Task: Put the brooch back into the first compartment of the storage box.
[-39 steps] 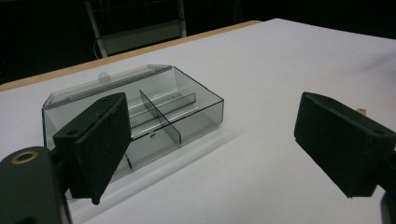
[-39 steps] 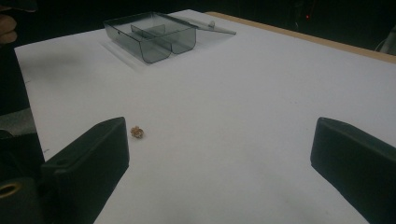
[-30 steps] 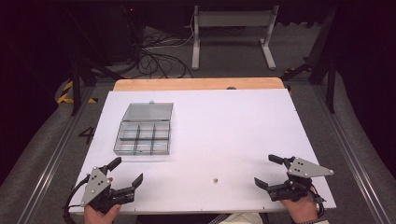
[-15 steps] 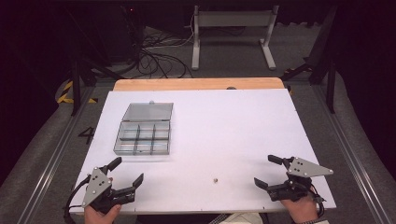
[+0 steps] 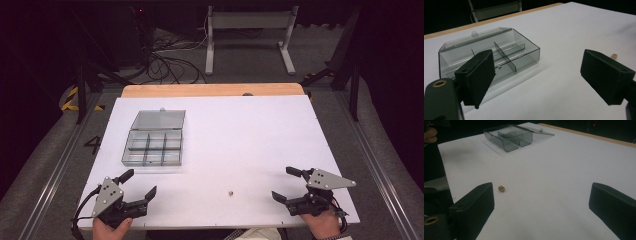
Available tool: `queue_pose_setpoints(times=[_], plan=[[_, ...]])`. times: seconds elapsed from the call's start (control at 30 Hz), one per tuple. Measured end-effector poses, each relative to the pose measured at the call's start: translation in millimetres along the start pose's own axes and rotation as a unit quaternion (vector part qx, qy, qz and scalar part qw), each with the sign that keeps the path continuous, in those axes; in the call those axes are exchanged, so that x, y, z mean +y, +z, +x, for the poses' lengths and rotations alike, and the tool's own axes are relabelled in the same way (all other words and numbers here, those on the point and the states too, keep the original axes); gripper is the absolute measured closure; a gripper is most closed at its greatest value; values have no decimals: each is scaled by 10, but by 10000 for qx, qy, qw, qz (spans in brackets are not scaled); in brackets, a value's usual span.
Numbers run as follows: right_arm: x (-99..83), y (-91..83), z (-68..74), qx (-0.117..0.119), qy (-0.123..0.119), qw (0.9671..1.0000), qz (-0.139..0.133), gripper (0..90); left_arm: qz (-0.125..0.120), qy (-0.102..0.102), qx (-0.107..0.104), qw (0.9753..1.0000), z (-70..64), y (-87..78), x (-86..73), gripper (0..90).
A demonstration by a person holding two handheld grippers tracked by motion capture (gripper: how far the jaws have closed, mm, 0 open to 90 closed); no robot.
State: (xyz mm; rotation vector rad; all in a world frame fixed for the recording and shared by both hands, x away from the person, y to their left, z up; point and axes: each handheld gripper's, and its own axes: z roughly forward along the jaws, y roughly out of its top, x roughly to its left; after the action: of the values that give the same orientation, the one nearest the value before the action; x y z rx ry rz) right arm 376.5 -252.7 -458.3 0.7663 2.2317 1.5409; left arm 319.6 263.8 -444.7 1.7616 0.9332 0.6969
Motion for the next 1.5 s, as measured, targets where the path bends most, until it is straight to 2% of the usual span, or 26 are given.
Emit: queue_pose_setpoints(times=[0.13,0.3,0.43,0.57,0.77,0.83,1.13,1.2,1.27,1.5], plan=[[1,-2,2,4,-3,10000,-5,68,-11,73,-17,10000,-11,10,65,133],[1,-1,2,8,1,10000,-6,68,10,71,-79,9999,-27,26,130,134],[0,1,0,23,6,10000,-6,68,52,7,-202,9998,-28,92,195,136],[1,3,1,32,20,10000,10,68,81,75,-276,9996,-55,158,259,138],[-1,0,-1,42,23,10000,2,69,105,16,-383,9992,-65,240,333,140],[-1,-2,-2,46,28,10000,-4,68,113,67,-387,9992,-66,250,347,140],[0,1,-2,60,34,10000,1,68,188,241,-558,9980,-181,384,479,140],[0,0,-3,70,32,10000,-11,68,183,203,-610,9978,-214,415,505,140],[-1,-1,-5,72,39,10000,-9,68,189,270,-643,9974,-253,457,545,140],[-1,-1,-4,78,43,10000,-7,68,203,283,-807,9961,-334,558,613,141]])
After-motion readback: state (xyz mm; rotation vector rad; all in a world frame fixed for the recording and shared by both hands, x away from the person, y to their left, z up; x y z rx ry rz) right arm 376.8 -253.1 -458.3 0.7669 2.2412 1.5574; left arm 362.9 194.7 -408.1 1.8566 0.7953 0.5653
